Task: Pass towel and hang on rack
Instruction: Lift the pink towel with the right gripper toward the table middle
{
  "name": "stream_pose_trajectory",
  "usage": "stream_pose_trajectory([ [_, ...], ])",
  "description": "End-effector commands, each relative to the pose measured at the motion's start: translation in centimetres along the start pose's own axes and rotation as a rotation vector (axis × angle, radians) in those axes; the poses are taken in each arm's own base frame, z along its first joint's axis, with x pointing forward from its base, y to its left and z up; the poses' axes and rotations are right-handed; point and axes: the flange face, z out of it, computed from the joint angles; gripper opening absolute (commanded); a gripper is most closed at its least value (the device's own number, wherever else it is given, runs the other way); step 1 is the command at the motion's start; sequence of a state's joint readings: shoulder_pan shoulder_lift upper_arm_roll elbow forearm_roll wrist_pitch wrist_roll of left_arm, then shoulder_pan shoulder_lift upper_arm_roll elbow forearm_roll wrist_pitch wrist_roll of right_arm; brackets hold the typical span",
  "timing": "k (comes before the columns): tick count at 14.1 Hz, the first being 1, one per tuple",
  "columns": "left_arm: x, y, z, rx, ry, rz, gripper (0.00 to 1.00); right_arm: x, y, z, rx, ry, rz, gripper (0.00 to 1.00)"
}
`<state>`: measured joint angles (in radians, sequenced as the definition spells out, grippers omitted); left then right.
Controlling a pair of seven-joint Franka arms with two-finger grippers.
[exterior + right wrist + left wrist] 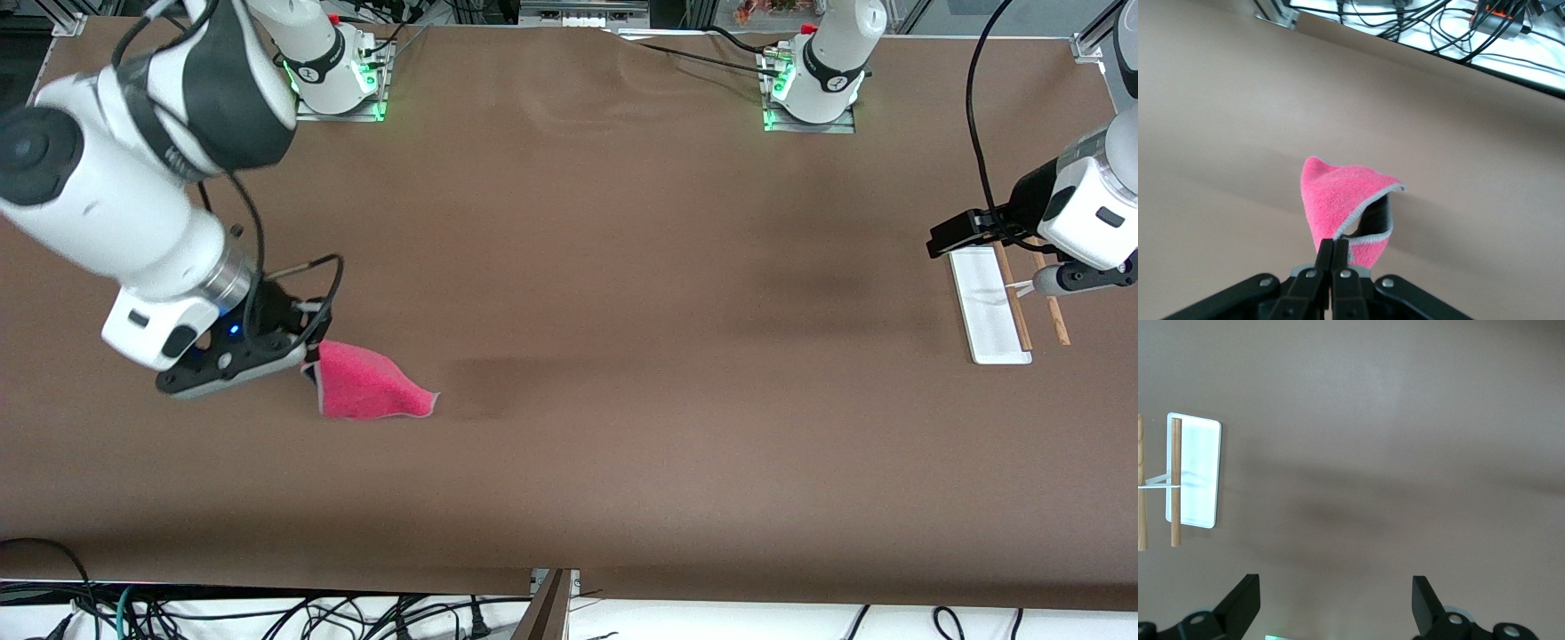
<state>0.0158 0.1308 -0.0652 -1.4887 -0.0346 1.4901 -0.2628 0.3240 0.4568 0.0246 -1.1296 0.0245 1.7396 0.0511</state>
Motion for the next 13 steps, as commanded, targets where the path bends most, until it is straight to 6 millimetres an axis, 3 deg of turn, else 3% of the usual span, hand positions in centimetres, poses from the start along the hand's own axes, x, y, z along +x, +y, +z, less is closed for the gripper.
stream_pose_trajectory([
  [1, 0.3, -0.1, 0.3, 0.014, 0.003, -0.006, 1.0, -0.8, -7.1, -1.6, 0.019, 0.017, 0.068, 0.0],
  [4, 0.4, 0.6, 0.1, -0.013, 0.025, 0.015, 1.0, -2.1, -15.7, -1.7, 0.05, 0.043, 0.142, 0.0],
  [6, 0.4, 1.7, 0.3, -0.052, 0.037, 0.039, 1.0, -3.1, -19.8, -1.8, 0.07, 0.058, 0.146, 0.0],
  [8, 0.0, 3.6, 1.8, -0.153, 0.053, 0.107, 1.0, -4.5, -23.9, -1.5, 0.082, 0.052, 0.158, 0.0],
  [10, -0.3, 3.9, 3.7, -0.243, 0.086, 0.224, 1.0, -5.3, -26.5, -1.6, 0.103, 0.063, 0.23, 0.0],
  [13, -0.3, 3.9, 7.3, -0.343, 0.115, 0.436, 1.0, -5.6, -28.5, -2.1, 0.148, 0.102, 0.289, 0.0],
])
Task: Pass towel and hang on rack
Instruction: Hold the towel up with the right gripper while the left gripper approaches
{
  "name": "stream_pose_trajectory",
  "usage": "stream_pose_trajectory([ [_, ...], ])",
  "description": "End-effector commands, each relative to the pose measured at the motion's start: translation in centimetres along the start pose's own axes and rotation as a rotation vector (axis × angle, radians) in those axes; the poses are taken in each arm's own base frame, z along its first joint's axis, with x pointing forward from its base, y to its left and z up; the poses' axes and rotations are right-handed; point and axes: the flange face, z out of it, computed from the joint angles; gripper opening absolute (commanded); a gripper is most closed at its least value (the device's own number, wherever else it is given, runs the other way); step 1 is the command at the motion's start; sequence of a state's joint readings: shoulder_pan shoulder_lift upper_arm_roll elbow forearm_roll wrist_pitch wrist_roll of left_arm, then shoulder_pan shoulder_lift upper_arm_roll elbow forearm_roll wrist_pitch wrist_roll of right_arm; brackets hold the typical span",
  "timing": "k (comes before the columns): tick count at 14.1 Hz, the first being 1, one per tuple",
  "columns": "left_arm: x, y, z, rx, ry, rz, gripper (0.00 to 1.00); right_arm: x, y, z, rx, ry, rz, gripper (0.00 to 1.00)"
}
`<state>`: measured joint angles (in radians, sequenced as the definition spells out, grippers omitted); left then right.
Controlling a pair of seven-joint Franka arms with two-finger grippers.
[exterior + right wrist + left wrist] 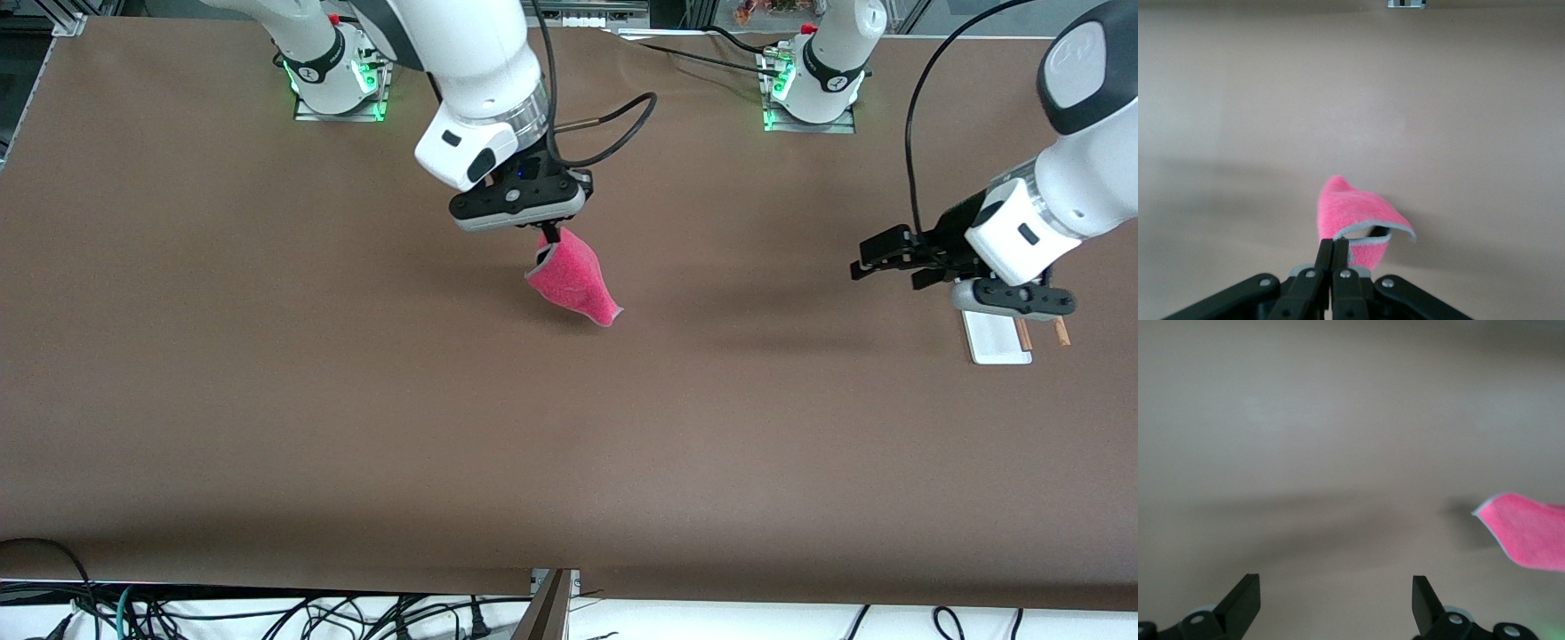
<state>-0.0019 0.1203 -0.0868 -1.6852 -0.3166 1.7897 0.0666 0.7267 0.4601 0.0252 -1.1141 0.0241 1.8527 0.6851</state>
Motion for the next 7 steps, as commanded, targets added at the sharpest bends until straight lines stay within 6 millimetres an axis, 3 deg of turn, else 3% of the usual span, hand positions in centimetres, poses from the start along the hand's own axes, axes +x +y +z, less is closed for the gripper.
stream_pose_trajectory([
  [1, -1.6, -1.0, 2.0, -0.077, 0.041, 0.173, 1.0, -0.6, -2.1, 0.2, 0.039, 0.03, 0.063, 0.0],
  [4, -1.7, -1.3, 5.2, -0.145, 0.106, 0.324, 1.0, -2.9, -5.2, 2.2, 0.054, 0.024, 0.094, 0.0],
  [7, -2.5, -0.5, 9.7, -0.217, 0.179, 0.436, 1.0, -4.0, -6.5, 3.4, 0.047, 0.01, 0.095, 0.0],
])
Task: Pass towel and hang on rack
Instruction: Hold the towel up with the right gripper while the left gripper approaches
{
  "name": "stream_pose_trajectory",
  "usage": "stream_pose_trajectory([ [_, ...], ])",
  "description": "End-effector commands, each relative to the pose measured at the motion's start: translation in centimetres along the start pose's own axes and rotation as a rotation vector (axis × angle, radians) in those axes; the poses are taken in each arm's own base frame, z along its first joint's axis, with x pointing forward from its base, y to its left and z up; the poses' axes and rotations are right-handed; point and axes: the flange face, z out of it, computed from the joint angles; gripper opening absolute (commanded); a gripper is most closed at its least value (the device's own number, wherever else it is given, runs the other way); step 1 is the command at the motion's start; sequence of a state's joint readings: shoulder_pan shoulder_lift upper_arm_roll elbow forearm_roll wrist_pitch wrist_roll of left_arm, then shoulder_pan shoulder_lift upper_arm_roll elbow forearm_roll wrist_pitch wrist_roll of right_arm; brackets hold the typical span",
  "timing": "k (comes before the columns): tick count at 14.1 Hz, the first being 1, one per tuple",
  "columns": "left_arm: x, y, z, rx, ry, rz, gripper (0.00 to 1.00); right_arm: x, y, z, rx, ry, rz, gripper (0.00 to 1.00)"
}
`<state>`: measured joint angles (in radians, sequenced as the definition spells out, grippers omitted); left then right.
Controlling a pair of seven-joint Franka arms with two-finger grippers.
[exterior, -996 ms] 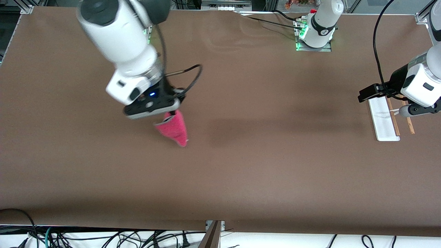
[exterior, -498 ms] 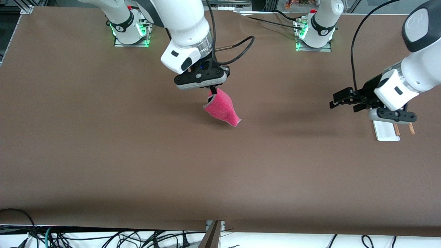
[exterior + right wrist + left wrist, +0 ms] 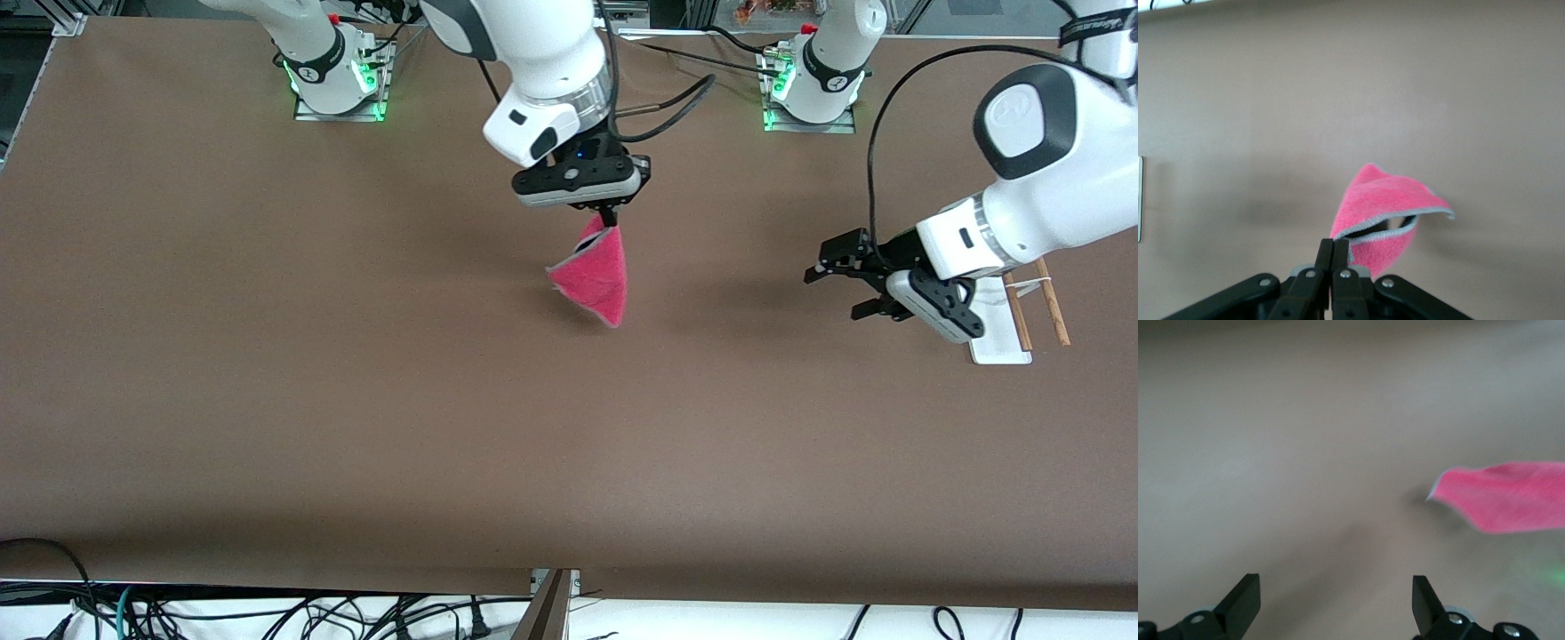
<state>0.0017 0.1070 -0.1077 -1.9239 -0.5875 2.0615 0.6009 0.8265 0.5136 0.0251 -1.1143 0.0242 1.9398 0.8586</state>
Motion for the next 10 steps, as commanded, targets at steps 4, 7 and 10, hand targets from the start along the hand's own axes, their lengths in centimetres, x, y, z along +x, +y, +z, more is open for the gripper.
stream_pose_trajectory([
  [4, -2.3, 2.4, 6.5, -0.046, 0.078, 0.323, 1.0, -0.2, -1.1, 0.2, 0.028, 0.025, 0.015, 0.0],
  [7, -2.7, 2.5, 8.8, -0.1, 0.104, 0.417, 1.0, -0.1, -1.1, 0.2, 0.03, 0.027, 0.015, 0.0],
  [10, -3.0, 3.7, 12.0, -0.115, 0.166, 0.497, 1.0, -0.1, -1.1, 0.2, 0.031, 0.029, 0.013, 0.0],
])
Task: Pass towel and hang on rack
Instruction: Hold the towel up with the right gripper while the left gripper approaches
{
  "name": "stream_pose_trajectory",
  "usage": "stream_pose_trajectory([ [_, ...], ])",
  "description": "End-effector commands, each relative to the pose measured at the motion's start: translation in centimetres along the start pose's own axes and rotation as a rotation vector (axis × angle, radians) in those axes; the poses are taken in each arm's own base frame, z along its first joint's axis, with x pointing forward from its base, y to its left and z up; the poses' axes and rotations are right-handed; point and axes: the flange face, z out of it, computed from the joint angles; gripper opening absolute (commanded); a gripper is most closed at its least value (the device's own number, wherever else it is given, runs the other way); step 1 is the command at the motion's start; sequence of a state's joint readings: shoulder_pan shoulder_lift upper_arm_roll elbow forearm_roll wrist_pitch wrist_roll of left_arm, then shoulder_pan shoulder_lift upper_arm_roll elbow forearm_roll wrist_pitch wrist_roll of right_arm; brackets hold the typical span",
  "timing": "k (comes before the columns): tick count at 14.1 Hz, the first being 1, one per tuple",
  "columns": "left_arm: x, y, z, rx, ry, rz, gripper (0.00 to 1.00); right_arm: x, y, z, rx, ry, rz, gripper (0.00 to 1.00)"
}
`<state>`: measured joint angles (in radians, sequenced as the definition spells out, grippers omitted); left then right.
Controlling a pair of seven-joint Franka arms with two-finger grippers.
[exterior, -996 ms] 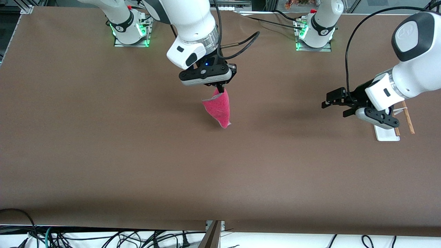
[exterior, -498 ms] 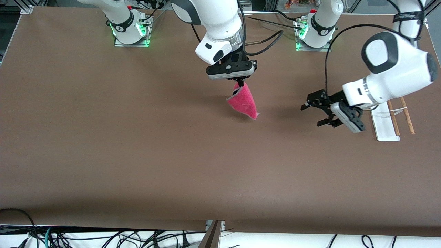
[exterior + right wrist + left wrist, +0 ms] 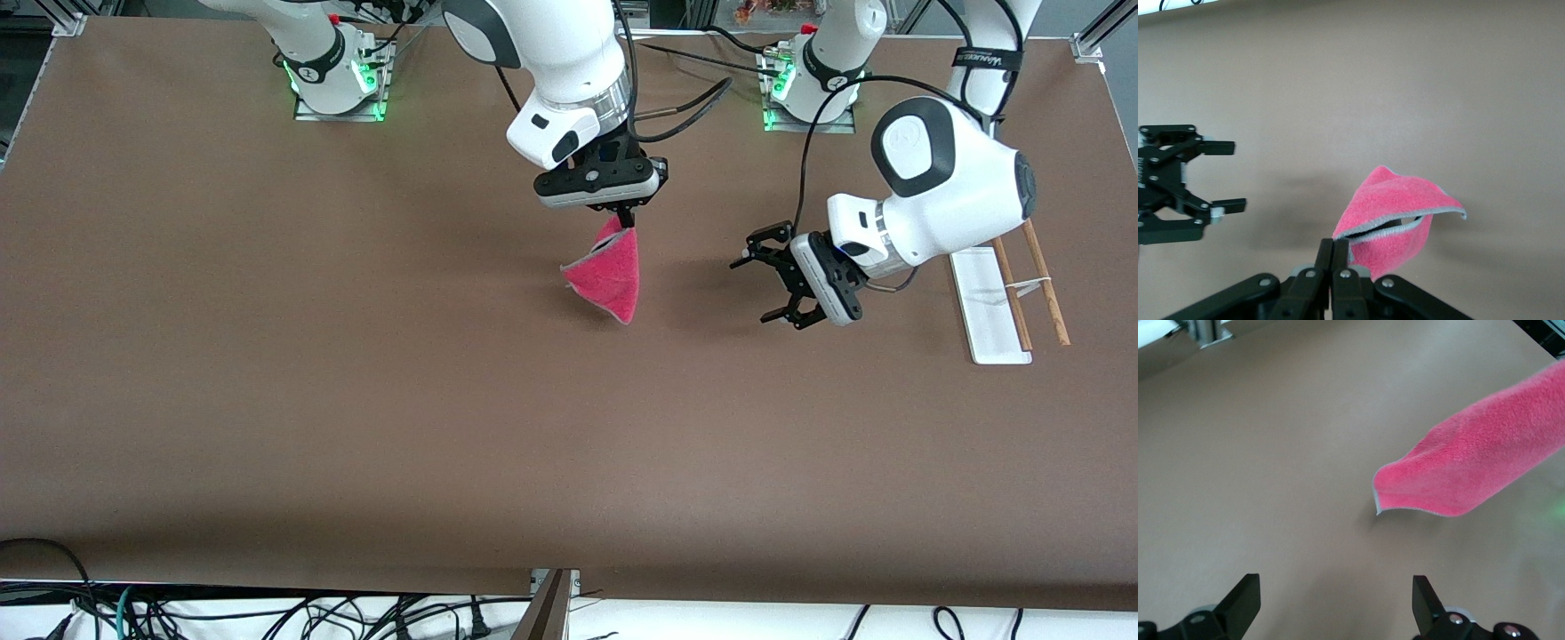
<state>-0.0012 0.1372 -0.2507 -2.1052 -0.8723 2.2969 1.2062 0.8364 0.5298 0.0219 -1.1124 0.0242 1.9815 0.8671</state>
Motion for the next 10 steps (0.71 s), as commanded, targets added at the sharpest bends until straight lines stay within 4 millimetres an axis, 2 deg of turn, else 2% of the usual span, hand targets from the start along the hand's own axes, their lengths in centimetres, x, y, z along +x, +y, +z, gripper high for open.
stream_pose_trajectory([
  [1, -0.3, 1.4, 3.3, 0.003, 0.069, 0.085, 1.0, 0.0, -0.4, -0.6, 0.009, 0.012, 0.01, 0.0],
  [5, 0.5, 3.3, 7.3, 0.026, 0.089, 0.135, 1.0, 0.2, -0.4, -0.7, 0.012, 0.016, 0.008, 0.0],
  [8, 0.5, 3.9, 9.4, 0.037, 0.092, 0.116, 1.0, 0.2, -0.3, -0.8, 0.013, 0.018, 0.009, 0.0],
  [10, 1.3, 4.2, 10.1, 0.033, 0.099, 0.126, 1.0, 0.4, -0.2, -1.0, 0.013, 0.02, 0.009, 0.0],
])
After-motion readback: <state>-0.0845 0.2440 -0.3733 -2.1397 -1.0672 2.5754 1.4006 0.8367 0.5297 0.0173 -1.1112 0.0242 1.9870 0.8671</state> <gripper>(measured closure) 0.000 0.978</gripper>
